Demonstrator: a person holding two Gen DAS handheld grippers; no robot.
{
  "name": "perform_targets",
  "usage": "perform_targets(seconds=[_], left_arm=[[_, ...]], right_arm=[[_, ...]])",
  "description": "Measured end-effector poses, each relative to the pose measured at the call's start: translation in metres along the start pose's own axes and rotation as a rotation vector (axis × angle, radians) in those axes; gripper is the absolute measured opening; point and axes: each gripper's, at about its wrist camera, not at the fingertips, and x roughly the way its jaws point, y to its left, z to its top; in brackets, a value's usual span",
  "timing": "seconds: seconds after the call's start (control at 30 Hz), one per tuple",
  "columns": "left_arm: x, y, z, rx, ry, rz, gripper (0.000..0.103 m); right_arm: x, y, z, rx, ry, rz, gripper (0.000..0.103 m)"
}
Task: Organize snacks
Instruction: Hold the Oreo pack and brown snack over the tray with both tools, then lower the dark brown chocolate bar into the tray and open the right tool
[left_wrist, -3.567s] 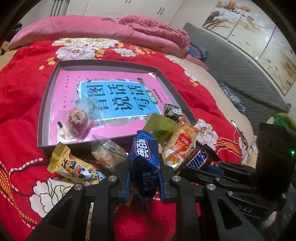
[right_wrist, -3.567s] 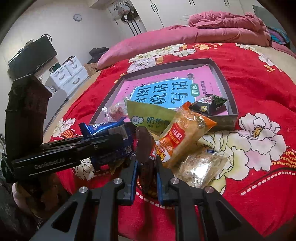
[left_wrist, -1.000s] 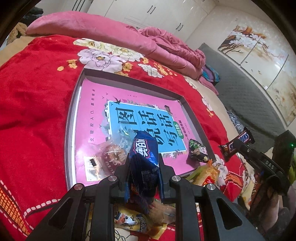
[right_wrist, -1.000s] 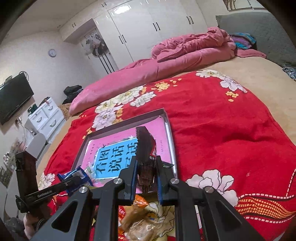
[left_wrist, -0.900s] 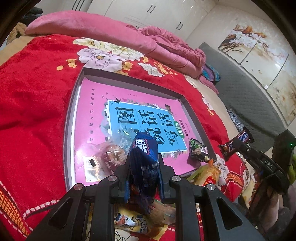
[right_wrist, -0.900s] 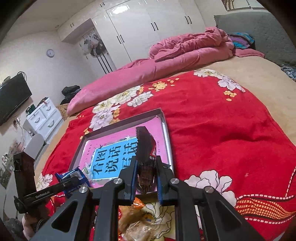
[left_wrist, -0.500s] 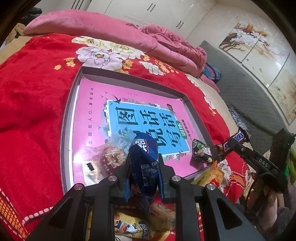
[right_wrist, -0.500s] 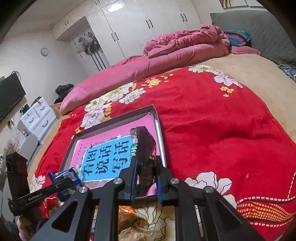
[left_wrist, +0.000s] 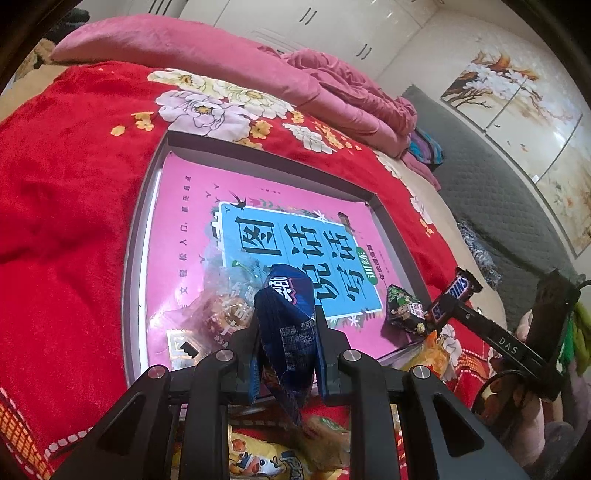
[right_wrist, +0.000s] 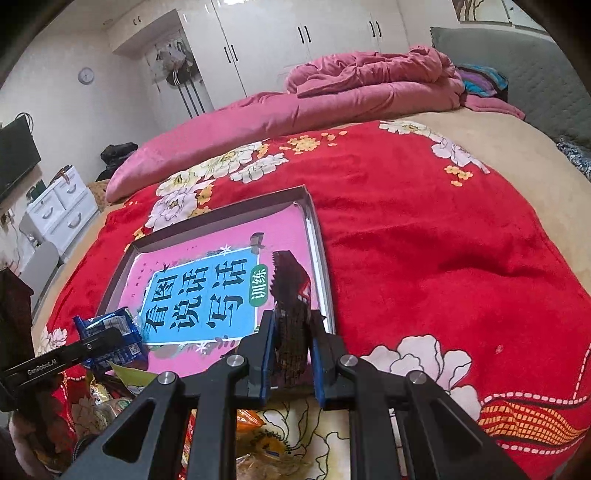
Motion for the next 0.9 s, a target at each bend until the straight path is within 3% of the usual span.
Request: perform_targets(seconds=[0.23, 0.9], left_arm=[[0.001, 0.001, 0.0, -0.003, 0.0, 0.0, 0.023], [0.005, 0.006, 0.002, -0.029, 0.014, -0.012, 0.024]], right_arm=[[0.007, -0.001, -0.002, 0.044, 0.02, 0.054, 0.018], [0.022, 0.007, -0.009, 0.052, 0.065, 0.098, 0.018]])
